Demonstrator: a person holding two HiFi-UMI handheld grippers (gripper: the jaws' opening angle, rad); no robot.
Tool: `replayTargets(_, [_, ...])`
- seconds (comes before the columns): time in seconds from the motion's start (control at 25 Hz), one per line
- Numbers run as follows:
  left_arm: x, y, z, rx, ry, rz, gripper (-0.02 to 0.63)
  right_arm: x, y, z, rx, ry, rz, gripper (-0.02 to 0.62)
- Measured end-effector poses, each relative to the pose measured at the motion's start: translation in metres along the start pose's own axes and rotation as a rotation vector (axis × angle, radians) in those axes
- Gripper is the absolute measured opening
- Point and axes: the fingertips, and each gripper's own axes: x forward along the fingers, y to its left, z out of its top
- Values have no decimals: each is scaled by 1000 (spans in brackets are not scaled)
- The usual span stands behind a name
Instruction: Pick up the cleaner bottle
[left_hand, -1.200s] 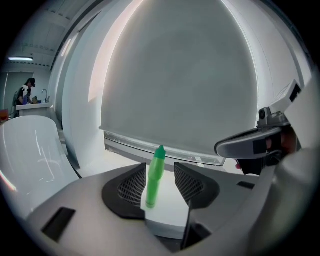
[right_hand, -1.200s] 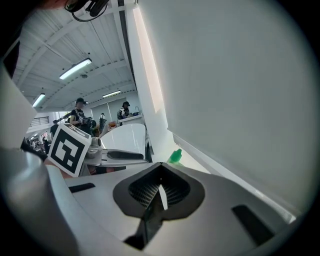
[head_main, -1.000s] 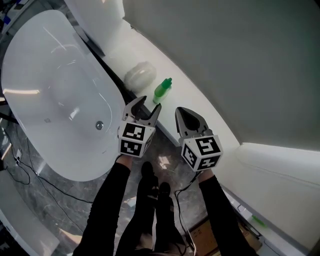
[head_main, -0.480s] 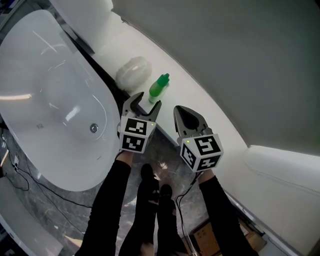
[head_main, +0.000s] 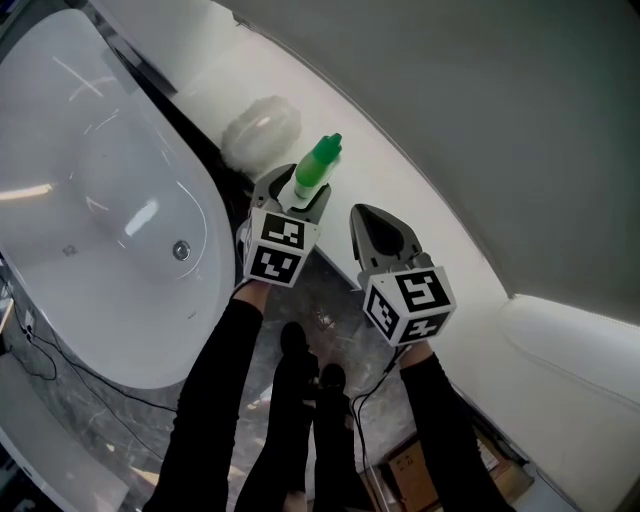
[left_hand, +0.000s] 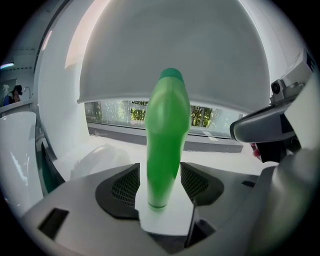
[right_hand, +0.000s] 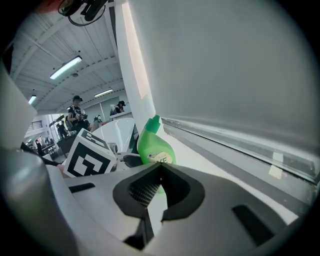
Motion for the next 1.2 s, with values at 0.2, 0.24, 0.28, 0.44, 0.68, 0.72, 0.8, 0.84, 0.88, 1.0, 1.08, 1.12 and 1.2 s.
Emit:
replayTargets(0.2, [16,-1,-6,6,5,-8,256,4,-6,-3,7,2,-6,2])
replayTargets(0.24, [18,-1,-6,7,3,-5,256,4,-7,-4,8,3,-7,1])
replayTargets(0.28, [20,0,-6,7,0,-2,256,5,-7,-4,9,4,-8,2])
replayTargets(0.44, [27,1,-6,1,-10,-3,255,6,-8,-7,7,10,-8,2])
replayTargets(0.68, [33,-1,-7,6,-7,-12,231,9,-9,-7,6,13,-11,0])
replayTargets(0.72, [33,-1,-7,11,-9,-13,217,9,-9,-7,5,14,-11,2])
replayTargets(0.8, [33,-3,-6,22,-13,-13,210,9,-8,-9,5,16,-11,0])
replayTargets(0.84, [32,-3,-6,26,-16,-13,208,9,-8,-9,6,17,-12,2])
replayTargets(0.88, [32,-3,-4,31,-18,-12,204,8,-7,-9,8,17,-13,1])
replayTargets(1.0, [29,-2,-1,32,-28,-7,196,8,-6,-8,7,16,-14,2])
replayTargets(1.08, [27,1,-1,14,-33,-6,193,8,-5,-7,6,17,-13,1])
replayTargets(1.12, [26,2,-2,9,-33,-4,193,9,-5,-7,4,17,-12,2])
replayTargets(1.2, [21,2,-1,16,-35,5,193,8,-4,-5,0,13,-10,0])
